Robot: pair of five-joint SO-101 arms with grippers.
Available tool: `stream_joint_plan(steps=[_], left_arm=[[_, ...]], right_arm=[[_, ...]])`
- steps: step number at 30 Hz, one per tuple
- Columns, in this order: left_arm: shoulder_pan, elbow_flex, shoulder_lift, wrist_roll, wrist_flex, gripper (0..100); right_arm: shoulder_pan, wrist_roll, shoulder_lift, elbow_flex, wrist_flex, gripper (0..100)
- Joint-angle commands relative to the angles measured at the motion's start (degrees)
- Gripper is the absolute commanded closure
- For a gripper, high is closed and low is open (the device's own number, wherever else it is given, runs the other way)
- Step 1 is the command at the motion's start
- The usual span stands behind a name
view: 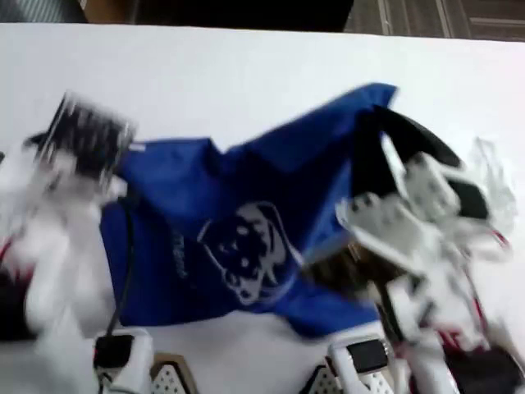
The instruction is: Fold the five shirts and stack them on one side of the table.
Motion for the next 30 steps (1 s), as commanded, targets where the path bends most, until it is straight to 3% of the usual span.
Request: stream_joint_plan(steps=[1, 8, 12, 21, 30], left_arm=[[0.26, 0.31, 8.26, -0.09, -6.07, 98], [0.35, -0.31, 26.55, -0.09, -15.65, 98], [0.35, -6.9, 37.1, -0.09, -16.0, 98], [1.41, -34.86, 60.31, -0.18, -2.46, 98], [2.55, -58.86, 76.75, -1.14, 18.2, 98]], right_arm=[[-0.22, 0.0, 1.54, 10.9, -10.24, 97.8], [0.31, -0.35, 12.09, 19.16, -22.46, 97.8], [1.98, -0.35, 22.29, 17.23, -29.32, 97.8], [5.85, -0.53, 47.34, 0.09, -28.62, 97.8], [6.64, -7.38, 58.24, -14.86, -10.33, 97.8]])
